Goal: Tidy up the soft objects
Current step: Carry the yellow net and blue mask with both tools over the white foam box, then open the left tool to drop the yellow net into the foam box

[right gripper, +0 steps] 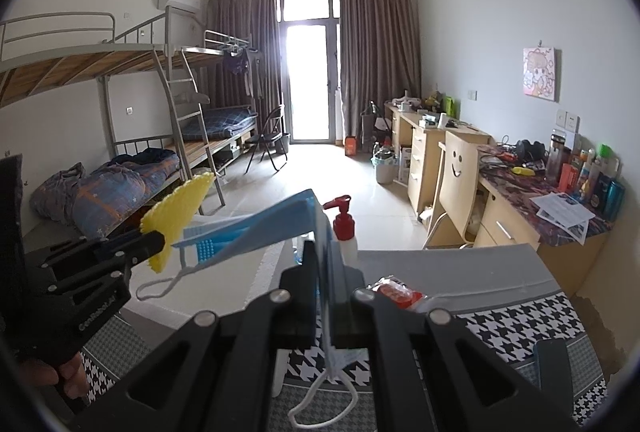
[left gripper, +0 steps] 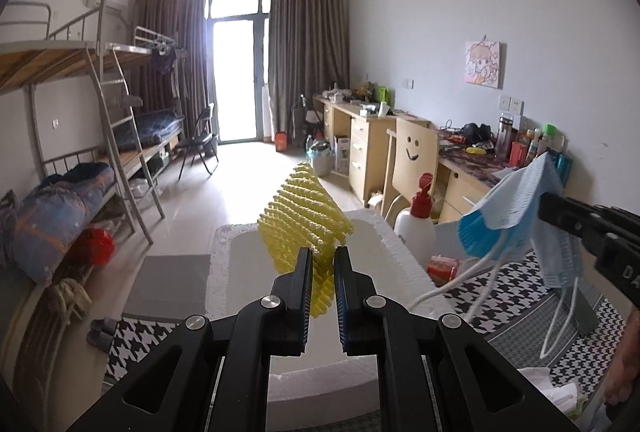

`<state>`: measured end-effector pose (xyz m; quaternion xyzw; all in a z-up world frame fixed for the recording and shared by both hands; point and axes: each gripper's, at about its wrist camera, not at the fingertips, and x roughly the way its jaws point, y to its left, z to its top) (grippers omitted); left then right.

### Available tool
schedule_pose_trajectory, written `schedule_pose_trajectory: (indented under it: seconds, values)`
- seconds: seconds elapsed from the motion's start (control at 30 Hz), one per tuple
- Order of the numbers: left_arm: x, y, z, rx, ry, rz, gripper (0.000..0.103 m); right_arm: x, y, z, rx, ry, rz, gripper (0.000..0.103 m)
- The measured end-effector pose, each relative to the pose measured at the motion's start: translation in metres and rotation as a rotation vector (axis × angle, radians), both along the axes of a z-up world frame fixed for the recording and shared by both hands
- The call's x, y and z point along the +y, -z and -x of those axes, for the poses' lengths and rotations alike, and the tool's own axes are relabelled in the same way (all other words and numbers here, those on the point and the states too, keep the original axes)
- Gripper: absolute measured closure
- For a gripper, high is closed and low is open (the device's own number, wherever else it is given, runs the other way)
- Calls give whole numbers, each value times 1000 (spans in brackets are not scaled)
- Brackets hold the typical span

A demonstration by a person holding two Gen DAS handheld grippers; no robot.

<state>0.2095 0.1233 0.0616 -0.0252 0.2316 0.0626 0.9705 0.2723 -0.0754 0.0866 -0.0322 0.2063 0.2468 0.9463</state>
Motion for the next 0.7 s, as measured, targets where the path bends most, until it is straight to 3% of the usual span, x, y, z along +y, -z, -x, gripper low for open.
schedule_pose_trajectory:
  seconds: [0.27,0.33,0.4,0.47,0.7]
  values:
    - [3,7,-9,35,13,24,90,2,1,-5,14,9,2,97]
    - [2,7,-9,43,5,13,82,2,2,-7,17,13,2,97]
    - [2,6,-8,39,1,11,49,2,2,-9,20,18,3,97]
    - [6,4,-5,24,-12,9,32,2,2,-9,22,19,2,97]
    - [18,-5,12,-25,-76,-2,10,6,0,-8,18,15,3,97]
